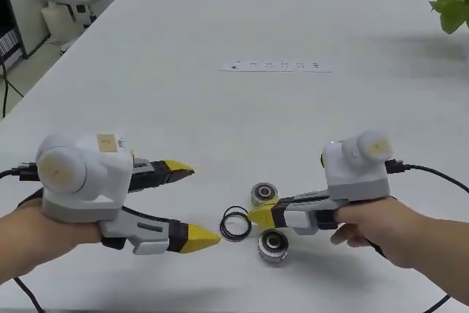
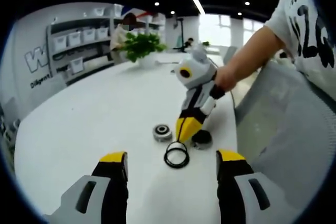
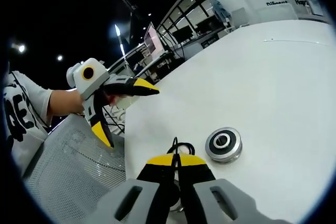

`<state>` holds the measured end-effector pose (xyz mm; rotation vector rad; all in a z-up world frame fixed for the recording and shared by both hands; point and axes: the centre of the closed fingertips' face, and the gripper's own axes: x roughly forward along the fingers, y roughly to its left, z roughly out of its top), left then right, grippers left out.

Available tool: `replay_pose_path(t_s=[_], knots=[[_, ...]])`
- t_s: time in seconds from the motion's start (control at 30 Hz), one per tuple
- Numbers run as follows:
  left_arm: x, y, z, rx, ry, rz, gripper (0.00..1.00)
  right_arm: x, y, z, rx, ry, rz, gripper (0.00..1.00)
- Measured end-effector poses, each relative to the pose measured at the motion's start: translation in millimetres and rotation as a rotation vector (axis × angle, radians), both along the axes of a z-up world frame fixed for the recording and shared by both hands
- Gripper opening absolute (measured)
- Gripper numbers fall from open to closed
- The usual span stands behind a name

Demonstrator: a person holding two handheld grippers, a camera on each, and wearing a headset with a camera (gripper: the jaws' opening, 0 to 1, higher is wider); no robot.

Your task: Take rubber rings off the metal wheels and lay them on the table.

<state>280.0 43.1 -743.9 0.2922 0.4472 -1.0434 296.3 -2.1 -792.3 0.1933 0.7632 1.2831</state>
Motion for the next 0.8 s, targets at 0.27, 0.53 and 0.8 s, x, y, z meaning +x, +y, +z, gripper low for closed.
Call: replay_pose_path(t_s=[0.27, 0.53, 0.8], knots=[[0.1, 0.3, -0.6, -0.001, 0.004, 0.005, 0.69, 2.9, -3.9, -3.5, -0.035, -0.031, 0.000, 0.03], [-0.5, 1.7, -0.9, -0.001, 0.010, 0.006, 0.69, 2.8, -4.4, -1.3, -0.029, -0.041, -0.001, 0.11], [0.4, 2.7, -0.7, -0.009, 0.013, 0.011, 0.69, 1.7, -6.4, 3.6, -0.025, -0.057, -0.001, 0.18]])
